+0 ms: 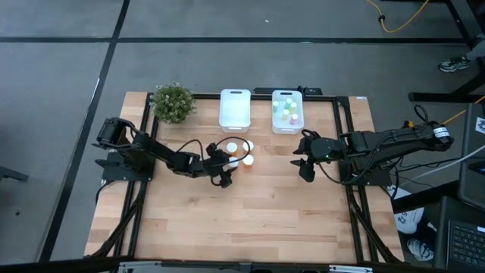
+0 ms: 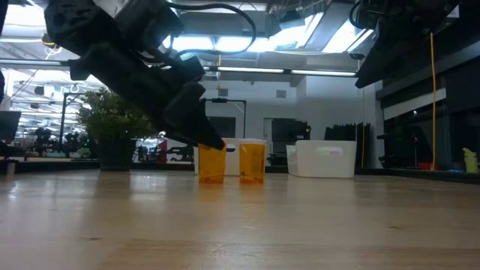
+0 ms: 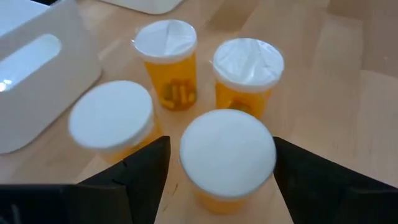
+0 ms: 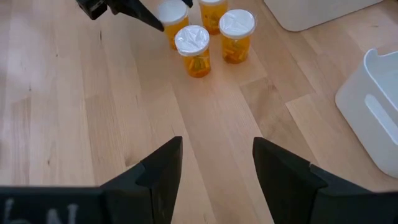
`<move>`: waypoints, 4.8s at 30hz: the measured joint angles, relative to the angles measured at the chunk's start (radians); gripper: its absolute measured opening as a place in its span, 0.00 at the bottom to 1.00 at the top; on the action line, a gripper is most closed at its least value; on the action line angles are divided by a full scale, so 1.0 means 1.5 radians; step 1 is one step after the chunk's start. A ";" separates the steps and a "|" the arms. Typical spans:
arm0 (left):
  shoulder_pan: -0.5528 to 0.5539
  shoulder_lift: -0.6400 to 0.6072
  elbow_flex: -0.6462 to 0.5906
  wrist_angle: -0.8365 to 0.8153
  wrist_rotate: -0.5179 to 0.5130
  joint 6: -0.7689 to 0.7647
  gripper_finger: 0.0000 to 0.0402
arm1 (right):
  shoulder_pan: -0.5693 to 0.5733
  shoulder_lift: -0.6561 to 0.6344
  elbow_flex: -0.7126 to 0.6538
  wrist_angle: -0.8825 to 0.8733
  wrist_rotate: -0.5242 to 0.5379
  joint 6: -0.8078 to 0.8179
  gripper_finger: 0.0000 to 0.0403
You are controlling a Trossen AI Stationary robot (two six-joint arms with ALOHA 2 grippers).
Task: Pick and place medicine bottles into bin by pill shape (circle, oval)
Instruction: Put the orange pill bottle into the left white bin
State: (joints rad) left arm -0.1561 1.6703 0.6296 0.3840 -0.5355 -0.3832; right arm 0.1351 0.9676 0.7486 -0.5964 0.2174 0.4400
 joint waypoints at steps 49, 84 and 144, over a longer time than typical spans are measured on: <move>0.433 -0.148 0.184 -0.156 0.202 0.142 0.45 | 0.000 0.000 -0.001 0.002 0.000 -0.022 0.49; 0.491 0.170 0.352 -0.153 0.224 0.225 0.45 | 0.000 0.000 -0.001 0.037 0.000 -0.088 0.49; 0.173 -0.122 -0.001 -0.218 0.217 0.157 0.64 | 0.000 0.000 -0.001 0.022 -0.006 -0.054 0.49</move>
State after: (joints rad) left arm 0.1037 1.4876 0.6275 0.0564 -0.2092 -0.1474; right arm 0.1349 0.9680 0.7471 -0.5636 0.2081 0.3587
